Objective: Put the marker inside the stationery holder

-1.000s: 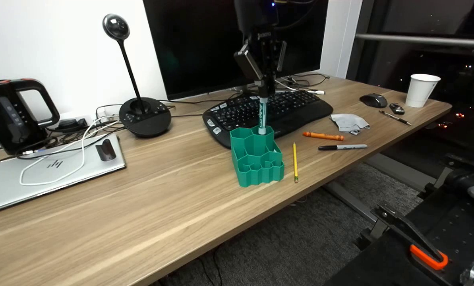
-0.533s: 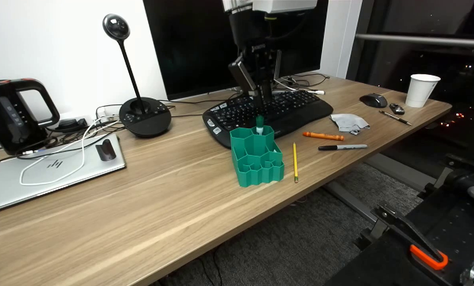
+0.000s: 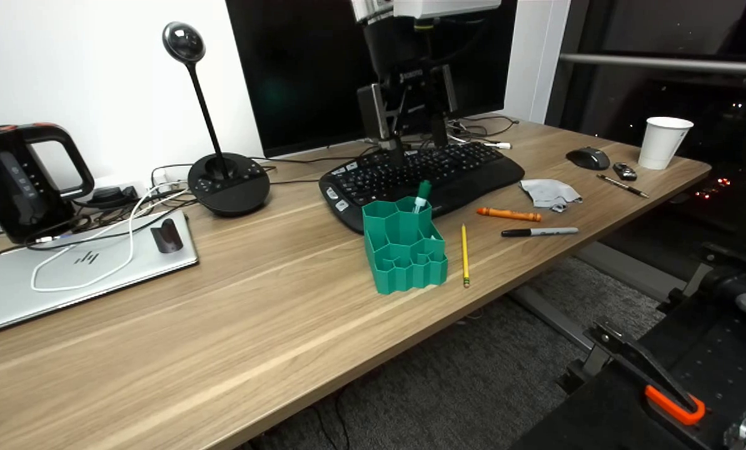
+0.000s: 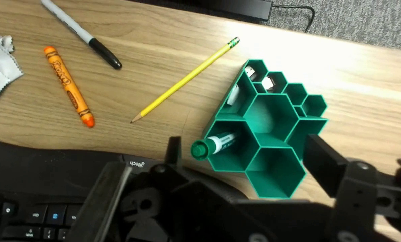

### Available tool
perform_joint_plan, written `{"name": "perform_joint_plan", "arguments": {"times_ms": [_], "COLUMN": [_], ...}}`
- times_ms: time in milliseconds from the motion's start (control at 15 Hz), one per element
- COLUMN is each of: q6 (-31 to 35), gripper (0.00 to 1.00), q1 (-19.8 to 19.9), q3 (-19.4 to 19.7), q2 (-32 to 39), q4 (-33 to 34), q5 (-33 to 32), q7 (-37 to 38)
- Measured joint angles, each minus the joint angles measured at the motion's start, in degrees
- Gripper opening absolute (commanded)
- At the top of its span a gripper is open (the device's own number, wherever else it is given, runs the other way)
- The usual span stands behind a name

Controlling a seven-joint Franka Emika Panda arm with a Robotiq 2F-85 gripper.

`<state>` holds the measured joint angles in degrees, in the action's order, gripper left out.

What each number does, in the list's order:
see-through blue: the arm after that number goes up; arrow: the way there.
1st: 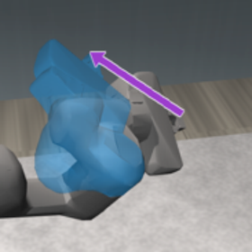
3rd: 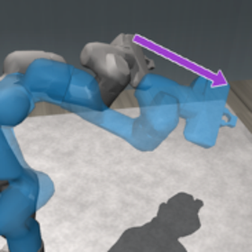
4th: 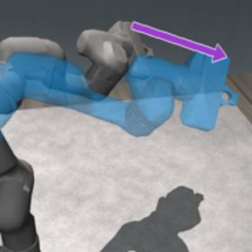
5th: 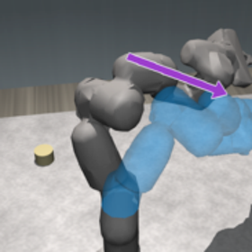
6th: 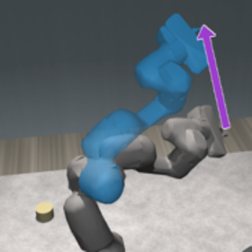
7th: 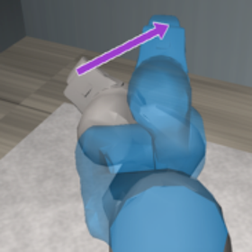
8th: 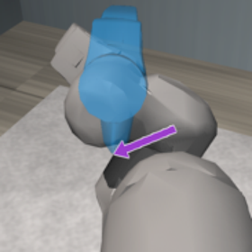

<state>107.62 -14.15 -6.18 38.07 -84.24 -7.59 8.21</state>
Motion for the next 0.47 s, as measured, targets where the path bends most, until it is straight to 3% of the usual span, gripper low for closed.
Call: {"name": "perform_joint_plan", "arguments": {"times_ms": [467], "q6": [-6.42], "gripper": [1.00], "q1": [4.40], "q3": [3.04], "q2": [-6.20], "q4": [-4.23], "q5": [1.34], "q7": [1.69]}}
